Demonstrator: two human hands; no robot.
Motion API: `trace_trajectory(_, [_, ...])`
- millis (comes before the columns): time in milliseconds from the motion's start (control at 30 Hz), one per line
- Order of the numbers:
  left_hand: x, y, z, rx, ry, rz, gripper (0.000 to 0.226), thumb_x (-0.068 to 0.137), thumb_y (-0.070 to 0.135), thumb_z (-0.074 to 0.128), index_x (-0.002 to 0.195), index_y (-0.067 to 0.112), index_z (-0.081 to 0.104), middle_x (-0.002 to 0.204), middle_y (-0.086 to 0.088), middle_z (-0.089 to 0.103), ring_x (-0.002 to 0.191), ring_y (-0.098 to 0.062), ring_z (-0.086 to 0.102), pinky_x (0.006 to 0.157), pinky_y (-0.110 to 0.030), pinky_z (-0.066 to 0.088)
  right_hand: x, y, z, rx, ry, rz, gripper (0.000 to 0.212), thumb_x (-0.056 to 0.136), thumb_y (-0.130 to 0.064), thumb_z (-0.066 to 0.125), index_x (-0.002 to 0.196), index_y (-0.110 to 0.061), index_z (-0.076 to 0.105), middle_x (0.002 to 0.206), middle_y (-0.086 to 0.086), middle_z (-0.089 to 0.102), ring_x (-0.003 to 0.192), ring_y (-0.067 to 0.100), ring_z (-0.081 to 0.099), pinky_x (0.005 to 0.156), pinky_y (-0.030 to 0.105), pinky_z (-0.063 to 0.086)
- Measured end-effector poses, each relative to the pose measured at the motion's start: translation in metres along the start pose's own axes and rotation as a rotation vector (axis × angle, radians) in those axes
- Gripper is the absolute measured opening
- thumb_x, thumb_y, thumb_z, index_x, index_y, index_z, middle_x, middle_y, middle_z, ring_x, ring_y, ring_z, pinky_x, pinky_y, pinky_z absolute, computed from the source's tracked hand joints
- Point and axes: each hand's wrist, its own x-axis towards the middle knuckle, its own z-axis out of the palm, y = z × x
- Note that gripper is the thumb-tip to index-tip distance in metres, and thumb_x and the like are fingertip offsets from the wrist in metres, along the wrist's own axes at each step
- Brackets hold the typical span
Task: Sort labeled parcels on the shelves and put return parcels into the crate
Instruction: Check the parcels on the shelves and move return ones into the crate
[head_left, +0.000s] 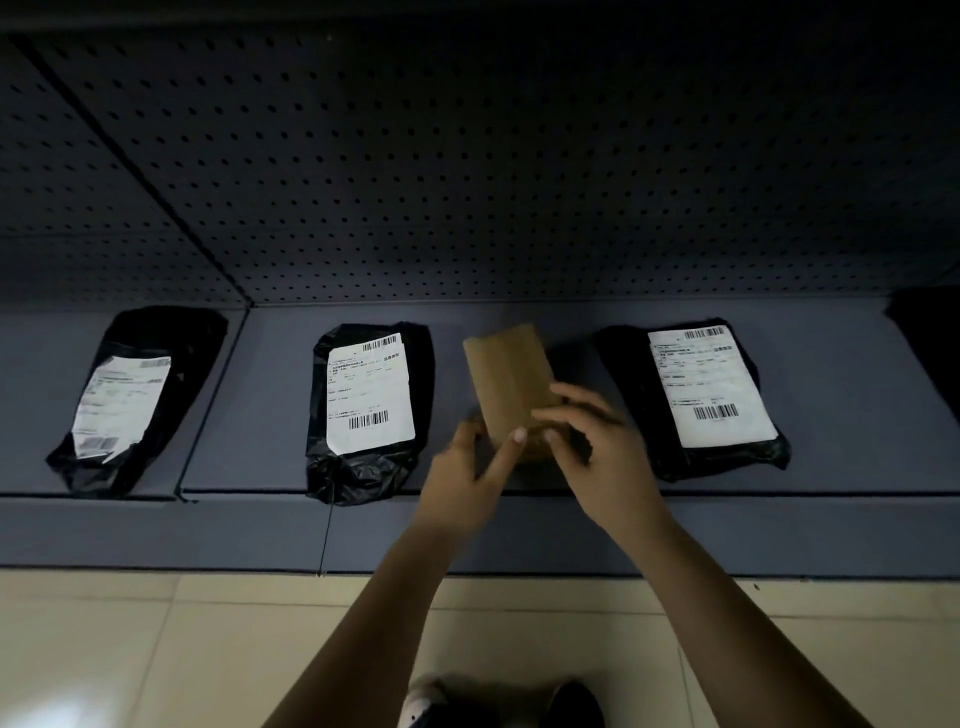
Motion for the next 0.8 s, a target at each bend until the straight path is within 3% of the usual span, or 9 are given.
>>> trace_trajectory(100, [0.0,0.001,0.005,0.002,0.009,-0.055,0.042,0.091,0.056,0.046,0.111,0.02,0.052,0.082,0.013,0.062,0.071,0.0,0.059,0.054,-0.011,0.039,-0.002,0.001,0.0,0.065,-0.012,0.052,0.029,0.085,-0.004,0.07,0.111,-0.016,0.068,0.131,-0.001,0.054,0.115,0.017,0.057,0.096,0.011,0.043])
trace_trajectory(167, [0.0,0.002,0.004,-0.023,0.03,-0.061,0.04,0.092,0.055,0.044,0.114,0.022,0.05,0.083,0.015,0.062,0.071,0.004,0.058,0.063,-0.017,0.045,-0.003,-0.001,-0.002,0.234,-0.01,0.216,0.041,0.084,-0.009,0.073,0.121,-0.022,0.06,0.128,-0.003,0.054,0.112,0.013,0.06,0.095,0.023,0.05])
trace_trajectory(267, [-0.001,0.0,-0.001,-0.058,0.036,0.008,0.04,0.097,0.047,0.043,0.132,0.026,0.041,0.107,0.016,0.063,0.091,0.002,0.06,0.087,-0.031,0.049,-0.002,0.001,-0.002,0.293,-0.071,0.445,0.063,0.08,-0.029,0.078,0.136,-0.029,0.049,0.13,-0.009,0.052,0.116,0.005,0.054,0.097,0.025,0.047])
trace_trajectory(333, [-0.001,-0.008,-0.007,-0.041,0.077,0.097,0.046,0.102,0.035,0.04,0.147,0.029,0.032,0.136,0.009,0.049,0.119,-0.003,0.05,0.099,-0.025,0.042,0.001,0.003,0.0,0.326,-0.194,0.555,0.077,0.077,-0.044,0.078,0.143,-0.033,0.041,0.135,-0.013,0.05,0.122,0.005,0.05,0.102,0.029,0.044])
trace_trajectory(433, [0.0,-0.019,-0.018,0.017,0.174,0.15,0.043,0.103,0.015,0.038,0.144,0.028,0.04,0.142,-0.002,0.04,0.126,-0.014,0.043,0.099,-0.017,0.039,0.007,-0.001,0.006,0.423,-0.317,0.623,0.078,0.078,-0.054,0.072,0.145,-0.038,0.036,0.135,-0.014,0.053,0.119,0.003,0.053,0.098,0.025,0.045])
trace_trajectory(500, [0.001,-0.02,-0.024,0.008,0.205,0.112,0.038,0.103,0.017,0.041,0.139,0.024,0.047,0.14,-0.005,0.044,0.124,-0.015,0.044,0.098,-0.014,0.038,0.011,-0.009,0.01,0.468,-0.331,0.613,0.068,0.084,-0.05,0.067,0.144,-0.038,0.037,0.132,-0.016,0.053,0.11,-0.006,0.053,0.087,0.014,0.043])
trace_trajectory(633, [0.002,-0.016,-0.029,-0.209,0.128,-0.067,0.06,0.084,0.065,0.054,0.132,0.029,0.053,0.125,0.009,0.061,0.116,-0.007,0.056,0.1,-0.034,0.046,0.012,-0.019,0.015,0.441,-0.258,0.561,0.059,0.088,-0.037,0.068,0.141,-0.038,0.041,0.126,-0.019,0.054,0.11,-0.006,0.054,0.076,0.004,0.041])
trace_trajectory(733, [0.0,-0.014,-0.025,-0.296,0.062,-0.135,0.041,0.09,0.047,0.061,0.126,0.027,0.057,0.115,0.011,0.067,0.109,-0.006,0.062,0.095,-0.031,0.049,0.006,-0.019,0.013,0.447,-0.194,0.535,0.057,0.087,-0.024,0.071,0.136,-0.036,0.045,0.112,-0.029,0.053,0.097,-0.02,0.053,0.072,0.0,0.043])
trace_trajectory(800, [-0.002,-0.014,-0.02,-0.331,0.036,-0.157,0.029,0.096,0.029,0.057,0.125,0.025,0.059,0.113,0.01,0.068,0.11,-0.008,0.062,0.094,-0.025,0.048,-0.001,-0.015,0.012,0.466,-0.15,0.541,0.059,0.086,-0.017,0.072,0.137,-0.032,0.045,0.112,-0.027,0.054,0.094,-0.02,0.054,0.074,0.0,0.044])
